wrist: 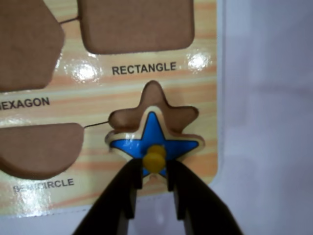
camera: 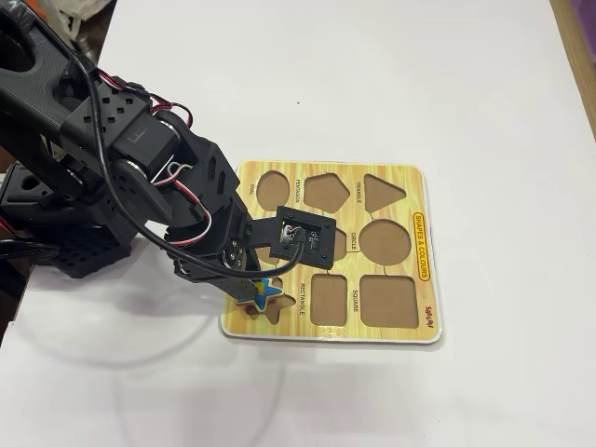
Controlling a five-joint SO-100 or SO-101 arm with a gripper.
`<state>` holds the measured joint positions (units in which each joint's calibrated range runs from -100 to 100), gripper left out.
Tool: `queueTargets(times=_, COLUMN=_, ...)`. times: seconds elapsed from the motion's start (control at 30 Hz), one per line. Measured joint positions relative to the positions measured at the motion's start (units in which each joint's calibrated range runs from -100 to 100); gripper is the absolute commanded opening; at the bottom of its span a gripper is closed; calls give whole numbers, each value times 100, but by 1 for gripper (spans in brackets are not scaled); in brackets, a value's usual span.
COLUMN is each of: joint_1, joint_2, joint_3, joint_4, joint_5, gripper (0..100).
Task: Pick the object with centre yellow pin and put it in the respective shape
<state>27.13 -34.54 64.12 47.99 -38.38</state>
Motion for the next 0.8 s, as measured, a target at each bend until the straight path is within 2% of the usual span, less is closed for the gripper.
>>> queueTargets(times=0.8, joint_1=-9, joint_2=0, joint_3=0, joint_4=-334, joint_5=5, gripper=4)
